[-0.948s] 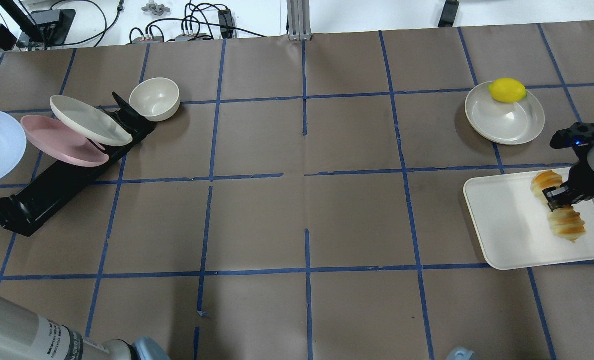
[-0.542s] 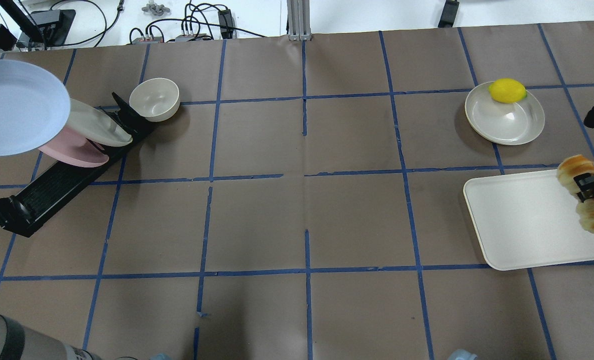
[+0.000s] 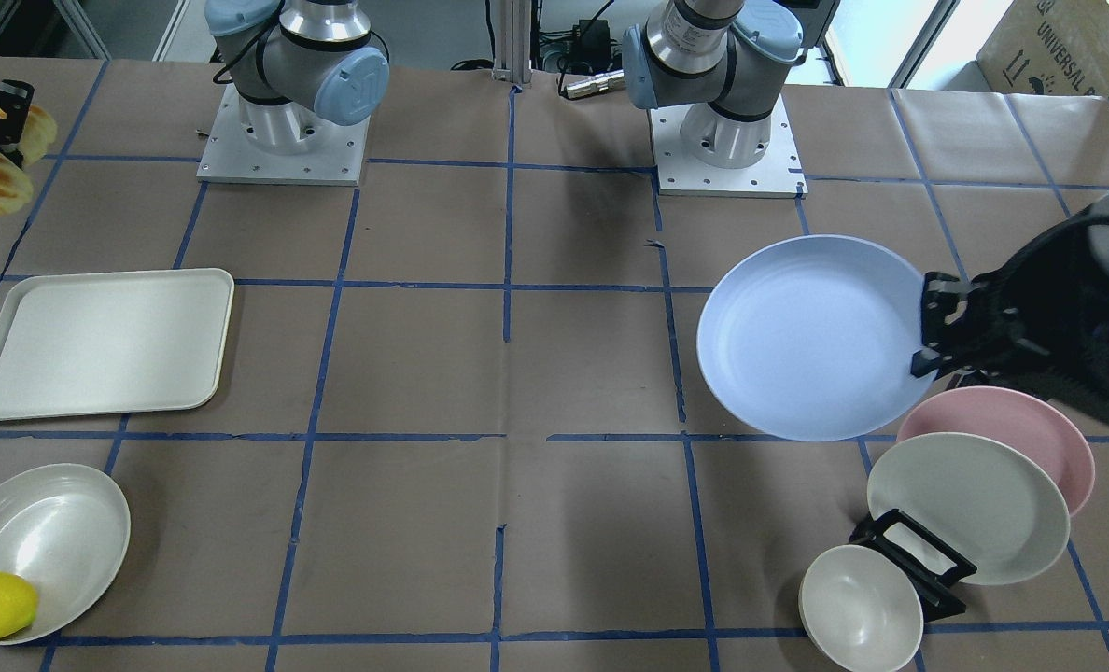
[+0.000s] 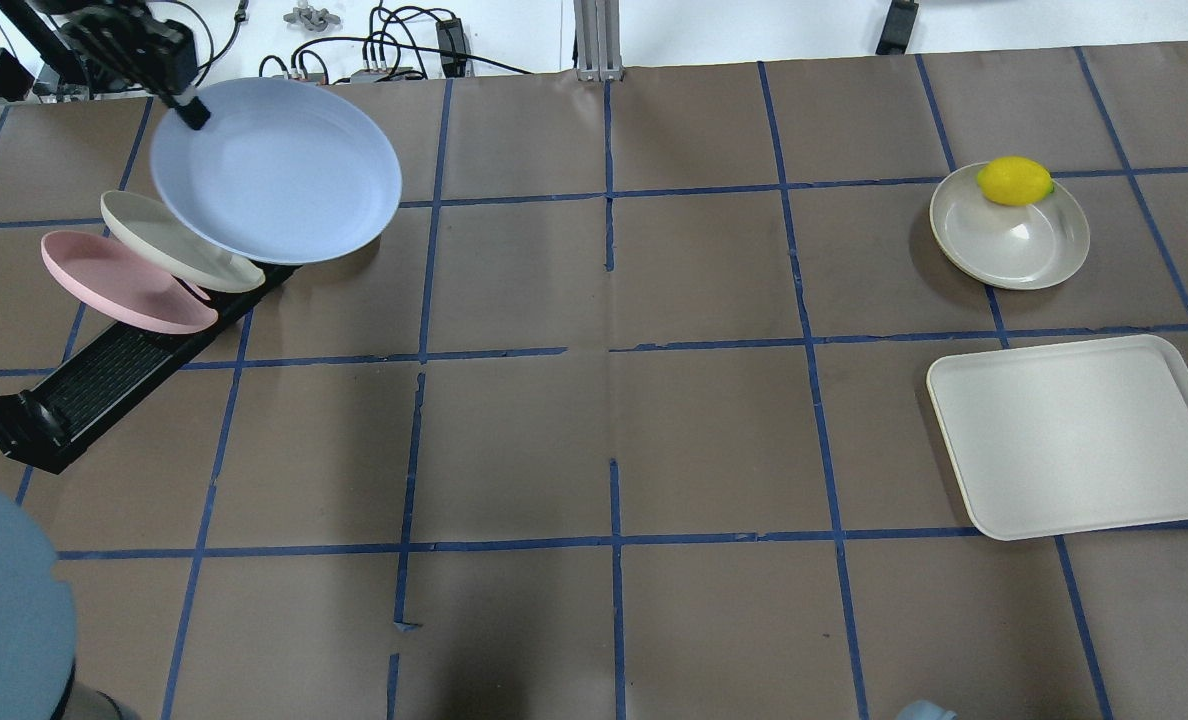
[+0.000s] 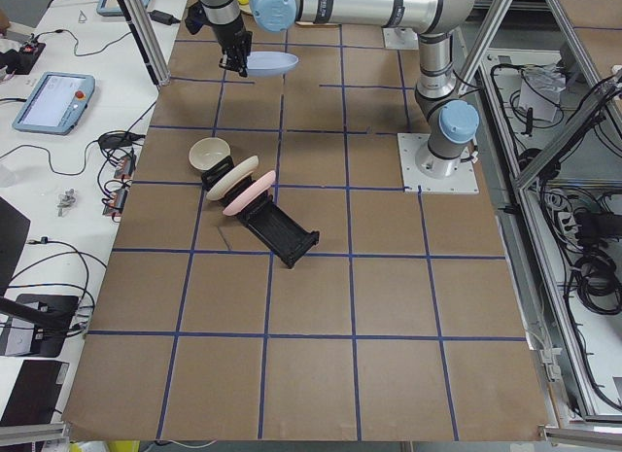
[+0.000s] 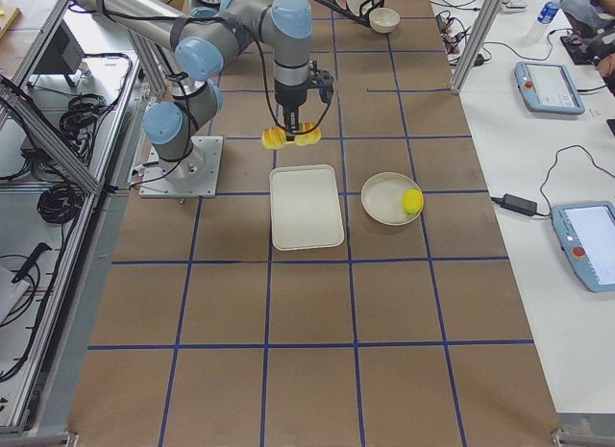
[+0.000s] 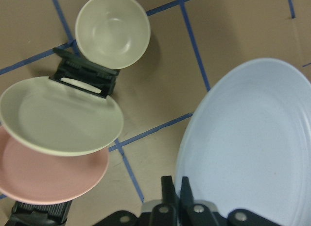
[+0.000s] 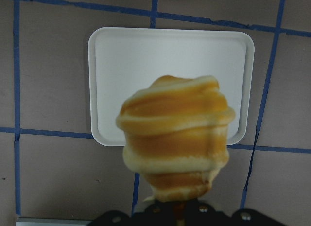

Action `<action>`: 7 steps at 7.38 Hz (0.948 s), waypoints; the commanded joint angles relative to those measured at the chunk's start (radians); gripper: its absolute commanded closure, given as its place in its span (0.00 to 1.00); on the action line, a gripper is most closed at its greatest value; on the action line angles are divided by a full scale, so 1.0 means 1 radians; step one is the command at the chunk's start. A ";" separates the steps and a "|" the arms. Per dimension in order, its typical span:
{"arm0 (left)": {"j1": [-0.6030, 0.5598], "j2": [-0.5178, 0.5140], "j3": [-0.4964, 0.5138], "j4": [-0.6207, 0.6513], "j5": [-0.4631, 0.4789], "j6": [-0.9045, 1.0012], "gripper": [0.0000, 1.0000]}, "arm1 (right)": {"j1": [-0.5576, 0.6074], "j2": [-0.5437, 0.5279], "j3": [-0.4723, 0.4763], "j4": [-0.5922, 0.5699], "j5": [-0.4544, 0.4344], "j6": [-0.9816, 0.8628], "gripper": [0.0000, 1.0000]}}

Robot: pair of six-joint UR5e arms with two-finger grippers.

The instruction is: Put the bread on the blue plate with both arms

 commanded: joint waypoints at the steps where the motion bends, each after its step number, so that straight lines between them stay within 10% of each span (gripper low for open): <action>1: -0.129 -0.119 0.001 0.104 -0.035 -0.104 0.99 | 0.119 -0.001 -0.025 0.023 0.001 0.182 0.93; 7: -0.321 -0.181 -0.234 0.401 -0.107 -0.287 0.98 | 0.435 0.106 -0.028 -0.023 0.056 0.493 0.93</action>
